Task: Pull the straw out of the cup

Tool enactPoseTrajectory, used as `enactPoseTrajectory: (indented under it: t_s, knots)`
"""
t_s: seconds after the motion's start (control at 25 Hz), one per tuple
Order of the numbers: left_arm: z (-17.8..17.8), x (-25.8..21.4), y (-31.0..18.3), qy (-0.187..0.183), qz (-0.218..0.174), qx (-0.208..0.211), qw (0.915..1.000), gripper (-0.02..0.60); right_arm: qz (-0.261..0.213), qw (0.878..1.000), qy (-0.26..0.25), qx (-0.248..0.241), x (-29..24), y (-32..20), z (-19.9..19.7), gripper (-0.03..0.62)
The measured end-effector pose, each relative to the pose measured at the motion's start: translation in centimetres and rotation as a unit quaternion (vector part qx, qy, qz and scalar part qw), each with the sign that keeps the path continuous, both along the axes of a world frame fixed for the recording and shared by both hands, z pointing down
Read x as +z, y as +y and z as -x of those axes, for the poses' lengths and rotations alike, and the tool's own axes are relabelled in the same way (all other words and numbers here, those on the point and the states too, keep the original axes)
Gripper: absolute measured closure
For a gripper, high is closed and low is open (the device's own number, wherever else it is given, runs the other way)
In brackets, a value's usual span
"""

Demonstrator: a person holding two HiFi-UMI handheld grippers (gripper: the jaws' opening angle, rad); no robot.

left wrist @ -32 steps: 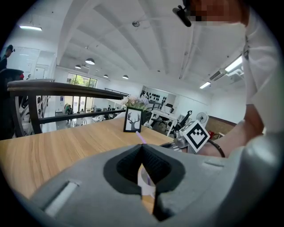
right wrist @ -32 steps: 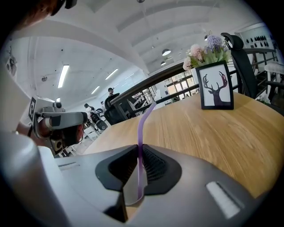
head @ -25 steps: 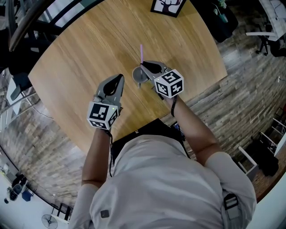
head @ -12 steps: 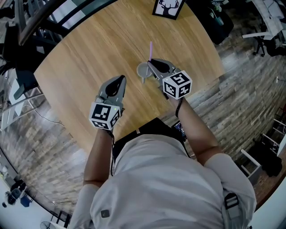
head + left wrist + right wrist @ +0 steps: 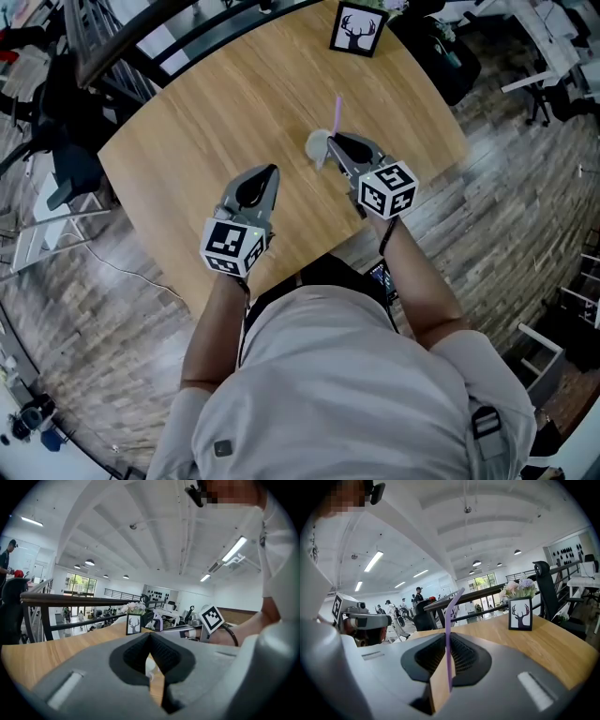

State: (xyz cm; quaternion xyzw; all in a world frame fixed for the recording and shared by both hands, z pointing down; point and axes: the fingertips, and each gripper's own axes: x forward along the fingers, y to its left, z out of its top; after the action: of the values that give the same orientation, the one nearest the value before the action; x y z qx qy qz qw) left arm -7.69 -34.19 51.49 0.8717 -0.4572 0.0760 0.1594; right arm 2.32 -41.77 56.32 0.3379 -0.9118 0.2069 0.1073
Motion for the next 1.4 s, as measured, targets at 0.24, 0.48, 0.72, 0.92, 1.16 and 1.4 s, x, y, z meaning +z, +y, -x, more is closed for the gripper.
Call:
enactPoseTrajectory:
  t_s: [0.24, 0.48, 0.72, 0.92, 1.16, 1.4]
  knots:
    - [1.9, -3.5, 4.2, 0.0, -0.032, 0.015, 0.9994, 0.577, -0.025, 1.0, -0.007, 0.007, -3.4, 5.0, 2.2, 0.551]
    - [3.6, -5.4, 8.8, 0.001, -0.052, 0.028, 0.9982, 0.577, -0.046, 0.999, -0.014, 0.012, -5.2, 10.2, 4.3, 0.551]
    - [5.1, -7.2, 13.4, 0.014, -0.072, 0.046, 0.9962, 0.577, -0.06, 0.998, -0.007, 0.023, -6.5, 15.3, 5.9, 0.551]
    - [5.6, -7.9, 16.1, 0.021, -0.081, 0.065, 0.9944, 0.577, -0.072, 0.997, -0.001, 0.042, -7.7, 19.1, 6.0, 0.551]
    - [4.1, -8.5, 18.2, 0.025, -0.085, 0.074, 0.9933, 0.577, -0.086, 0.995, 0.003, 0.043, -9.5, 22.5, 4.2, 0.551]
    - [0.8, -10.4, 20.8, 0.029, -0.097, 0.084, 0.9913, 0.577, -0.102, 0.994, -0.002, 0.036, -11.3, 24.8, 1.1, 0.551]
